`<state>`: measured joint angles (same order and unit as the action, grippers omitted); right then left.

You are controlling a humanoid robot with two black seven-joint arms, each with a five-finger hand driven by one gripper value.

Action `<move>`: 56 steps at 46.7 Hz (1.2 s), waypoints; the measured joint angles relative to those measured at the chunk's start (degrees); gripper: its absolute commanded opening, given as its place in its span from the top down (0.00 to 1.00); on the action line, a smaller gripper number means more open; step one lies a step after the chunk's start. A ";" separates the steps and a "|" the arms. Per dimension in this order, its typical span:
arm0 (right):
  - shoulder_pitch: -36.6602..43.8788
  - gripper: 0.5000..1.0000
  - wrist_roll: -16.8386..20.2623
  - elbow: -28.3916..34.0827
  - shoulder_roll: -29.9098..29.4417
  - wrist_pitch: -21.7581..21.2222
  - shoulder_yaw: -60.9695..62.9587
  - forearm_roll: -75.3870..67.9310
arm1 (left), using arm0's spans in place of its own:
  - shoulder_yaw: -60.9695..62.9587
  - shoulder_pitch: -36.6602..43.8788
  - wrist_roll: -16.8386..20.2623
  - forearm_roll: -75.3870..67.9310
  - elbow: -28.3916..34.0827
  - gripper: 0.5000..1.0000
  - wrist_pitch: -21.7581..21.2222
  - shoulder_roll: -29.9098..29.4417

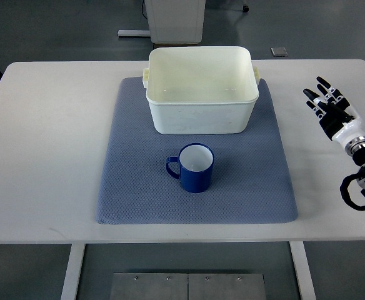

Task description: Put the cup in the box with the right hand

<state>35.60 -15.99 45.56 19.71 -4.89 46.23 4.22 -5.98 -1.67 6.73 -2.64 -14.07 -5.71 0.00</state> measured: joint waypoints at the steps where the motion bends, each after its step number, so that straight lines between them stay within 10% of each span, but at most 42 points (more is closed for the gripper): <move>1: 0.00 0.00 0.00 0.00 -0.01 0.03 0.00 0.00 | 0.00 0.00 0.00 0.00 0.00 0.00 0.00 0.00; 56: 2.82 0.00 0.45 -0.73 0.49 0.28 -0.06 0.00 | 0.00 0.00 0.02 0.00 0.02 0.00 0.00 0.00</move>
<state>38.41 -15.55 44.83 20.20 -4.61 46.17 4.22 -5.98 -1.67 6.74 -2.64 -14.05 -5.71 0.00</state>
